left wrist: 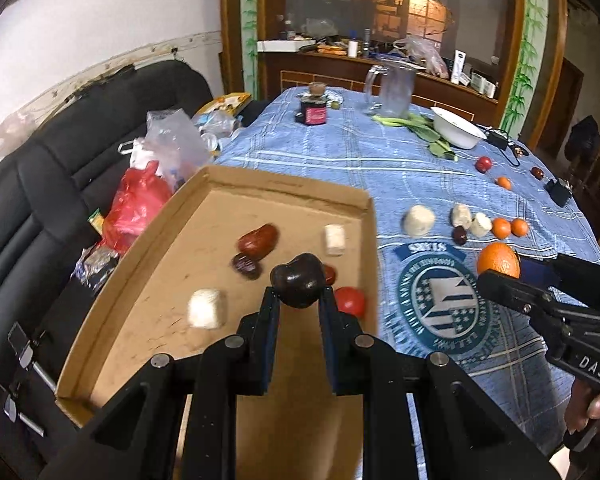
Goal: Organize fruits
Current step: 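Carry the dark date and tangerine into the cardboard box and open both tools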
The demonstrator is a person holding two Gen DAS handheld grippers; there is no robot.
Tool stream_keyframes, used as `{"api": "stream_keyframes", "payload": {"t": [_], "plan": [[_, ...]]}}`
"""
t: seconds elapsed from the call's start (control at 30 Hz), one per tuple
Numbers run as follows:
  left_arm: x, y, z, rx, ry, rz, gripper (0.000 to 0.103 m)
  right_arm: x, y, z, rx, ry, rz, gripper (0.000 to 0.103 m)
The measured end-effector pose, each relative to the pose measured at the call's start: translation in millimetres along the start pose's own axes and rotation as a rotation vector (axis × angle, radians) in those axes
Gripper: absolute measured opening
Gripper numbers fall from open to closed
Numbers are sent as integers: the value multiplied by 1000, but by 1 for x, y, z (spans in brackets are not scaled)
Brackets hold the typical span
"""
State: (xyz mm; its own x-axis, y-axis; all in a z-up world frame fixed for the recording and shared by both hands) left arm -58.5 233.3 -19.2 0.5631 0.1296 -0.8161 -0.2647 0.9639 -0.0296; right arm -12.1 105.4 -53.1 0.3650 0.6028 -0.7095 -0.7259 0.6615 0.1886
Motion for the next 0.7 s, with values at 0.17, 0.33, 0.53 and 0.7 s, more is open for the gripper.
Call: {"api": "stream_keyframes", "payload": {"t": [0.17, 0.33, 0.53, 0.7], "plan": [[2, 24, -14, -29, 33, 14, 19, 20, 20, 8, -34, 27, 32, 38], [12, 42, -23, -58, 63, 34, 19, 43, 51, 13, -96, 64, 77, 38], [23, 53, -21, -79, 76, 51, 19, 71, 80, 13, -169, 111, 90, 38], [29, 59, -18, -86, 77, 68, 19, 82, 86, 10, -174, 134, 97, 38]]}}
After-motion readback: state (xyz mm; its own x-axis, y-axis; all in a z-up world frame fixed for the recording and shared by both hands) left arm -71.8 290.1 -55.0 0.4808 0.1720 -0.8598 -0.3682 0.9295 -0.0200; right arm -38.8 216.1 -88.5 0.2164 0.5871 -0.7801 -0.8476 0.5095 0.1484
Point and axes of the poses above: each gripper's, at about its wrist camera, not at the fingertips, and x roughly the way its jaws point, y to its left, z to its top, the point moved 8 cm from there along x, roughly the way its jaws point, and after that the axes turned 7 degrees about y, right-handed, at the moved point
